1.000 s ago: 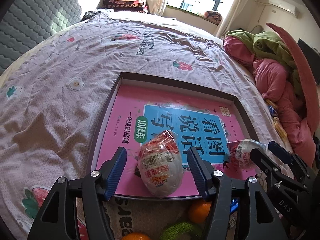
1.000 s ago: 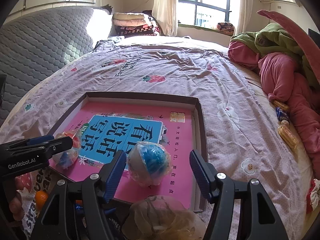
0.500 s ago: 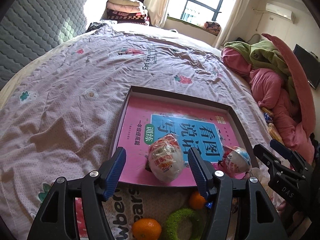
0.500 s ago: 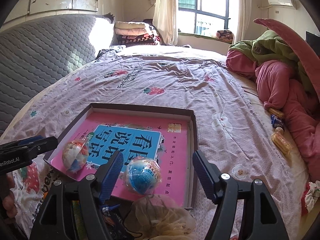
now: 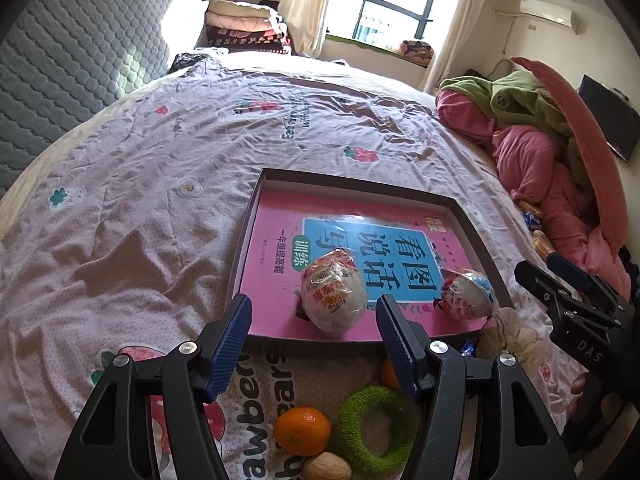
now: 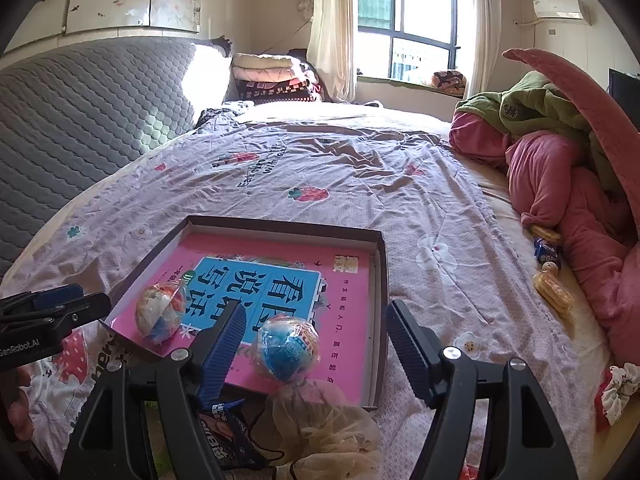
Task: Organize objects
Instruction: 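Withdraw the right tool from the tray toward the beige mesh bag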
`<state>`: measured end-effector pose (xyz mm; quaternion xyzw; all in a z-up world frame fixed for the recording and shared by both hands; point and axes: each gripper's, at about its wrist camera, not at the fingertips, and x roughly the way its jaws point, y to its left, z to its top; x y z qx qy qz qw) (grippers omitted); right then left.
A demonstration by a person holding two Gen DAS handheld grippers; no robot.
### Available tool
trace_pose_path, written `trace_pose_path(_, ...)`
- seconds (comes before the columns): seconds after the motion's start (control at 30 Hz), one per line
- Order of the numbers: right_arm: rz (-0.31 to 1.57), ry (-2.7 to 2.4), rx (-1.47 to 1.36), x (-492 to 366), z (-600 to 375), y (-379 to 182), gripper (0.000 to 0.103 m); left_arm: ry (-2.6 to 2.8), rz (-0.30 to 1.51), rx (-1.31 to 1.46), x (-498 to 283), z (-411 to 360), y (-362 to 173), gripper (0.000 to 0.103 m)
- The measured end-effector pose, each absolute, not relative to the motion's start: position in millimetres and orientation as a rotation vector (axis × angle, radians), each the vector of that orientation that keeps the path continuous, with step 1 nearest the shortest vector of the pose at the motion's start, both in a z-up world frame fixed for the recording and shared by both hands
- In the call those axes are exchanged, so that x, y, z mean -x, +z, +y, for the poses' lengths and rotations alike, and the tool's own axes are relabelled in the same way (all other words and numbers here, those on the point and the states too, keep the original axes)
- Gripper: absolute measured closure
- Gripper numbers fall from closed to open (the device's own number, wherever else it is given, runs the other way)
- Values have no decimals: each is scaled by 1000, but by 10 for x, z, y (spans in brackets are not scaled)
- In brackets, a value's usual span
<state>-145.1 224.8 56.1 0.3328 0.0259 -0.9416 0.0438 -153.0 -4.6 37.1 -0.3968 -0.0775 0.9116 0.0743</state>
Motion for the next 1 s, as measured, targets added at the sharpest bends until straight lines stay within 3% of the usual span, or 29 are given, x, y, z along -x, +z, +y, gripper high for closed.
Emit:
trace_pose_path(0.7, 112, -2886, -997, 1297, 2264, 598, 29, 2678, 21, 1217, 1204, 165, 161, 37)
trace_pose_path(1.0, 121, -2893, -1010, 1270, 2296, 573, 29, 2612, 22, 1240, 1051, 209, 89, 37)
